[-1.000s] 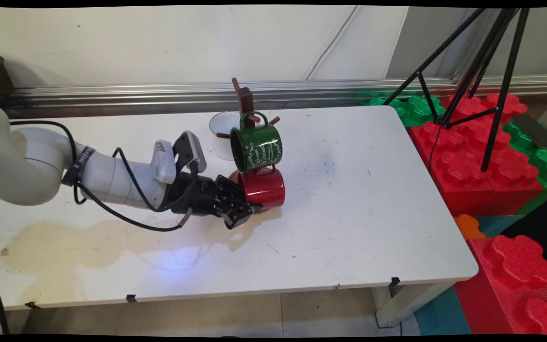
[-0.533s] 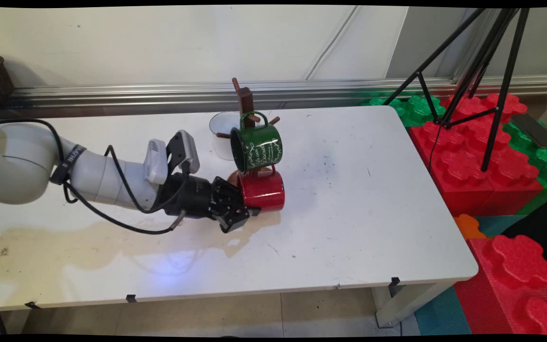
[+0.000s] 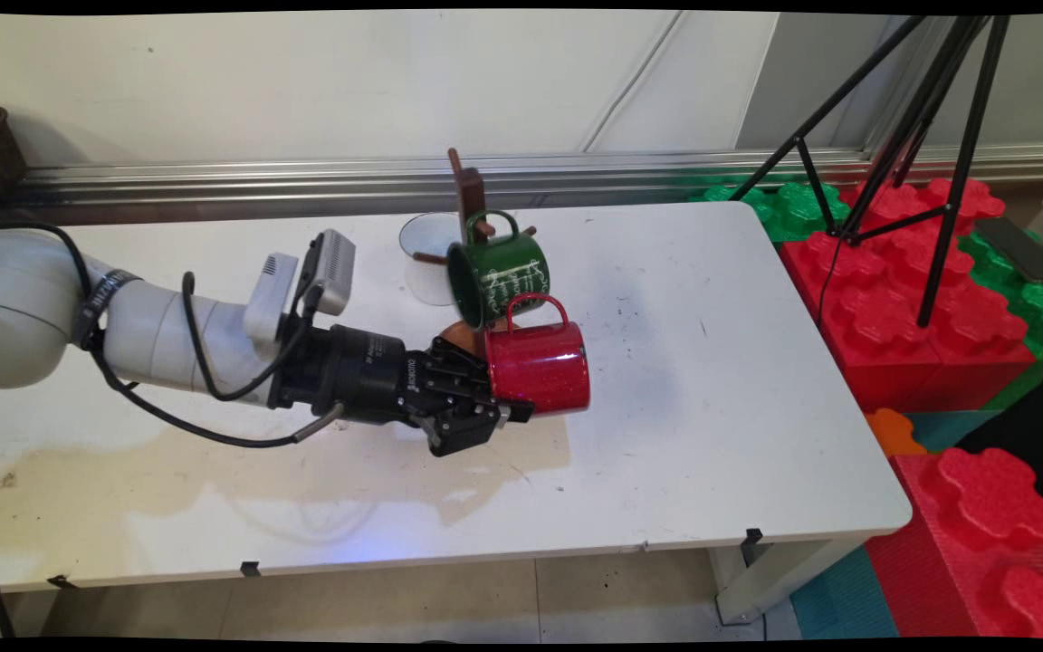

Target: Place the picked object on the table

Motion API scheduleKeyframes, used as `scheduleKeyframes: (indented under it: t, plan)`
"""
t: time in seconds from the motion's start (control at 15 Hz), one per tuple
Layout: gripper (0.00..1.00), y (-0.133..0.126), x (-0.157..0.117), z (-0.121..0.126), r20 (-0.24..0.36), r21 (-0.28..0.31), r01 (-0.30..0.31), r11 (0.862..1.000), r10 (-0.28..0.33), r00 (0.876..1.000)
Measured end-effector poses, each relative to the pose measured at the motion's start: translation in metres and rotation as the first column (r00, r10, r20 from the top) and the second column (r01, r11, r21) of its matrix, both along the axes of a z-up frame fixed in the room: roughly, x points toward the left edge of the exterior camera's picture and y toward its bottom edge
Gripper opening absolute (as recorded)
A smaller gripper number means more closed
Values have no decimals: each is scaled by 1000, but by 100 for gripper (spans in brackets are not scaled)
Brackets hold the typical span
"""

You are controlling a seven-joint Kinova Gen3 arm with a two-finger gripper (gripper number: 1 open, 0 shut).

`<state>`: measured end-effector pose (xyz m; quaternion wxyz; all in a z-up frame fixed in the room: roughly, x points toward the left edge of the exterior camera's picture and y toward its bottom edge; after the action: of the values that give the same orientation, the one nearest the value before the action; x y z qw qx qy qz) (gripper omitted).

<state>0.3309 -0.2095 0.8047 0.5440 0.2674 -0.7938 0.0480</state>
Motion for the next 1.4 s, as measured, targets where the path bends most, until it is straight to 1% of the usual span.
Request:
scheduleKeyframes:
  t: [0.13,0.27,0.47,0.6,0.67,0.8,1.07,1.2,1.27,1.4]
  plan:
    - [0,3,2,2,-8,2,8,1000,-8,1000]
    - [0,5,5,3,5,4,10,1000,-10,1000]
    - [0,10,10,4,67,1,12,1000,-12,998]
    - [0,12,12,4,98,-2,16,1000,-15,995]
    - [0,14,14,4,126,-3,18,1000,-17,992]
    - [0,17,19,4,196,-5,14,1000,-13,981]
    - [0,21,28,9,293,-25,11,1000,-3,956]
    - [0,22,33,11,324,-33,13,999,-2,946]
    - [0,22,36,11,331,-36,15,999,-2,944]
    - [0,23,41,12,335,-39,20,999,-6,942]
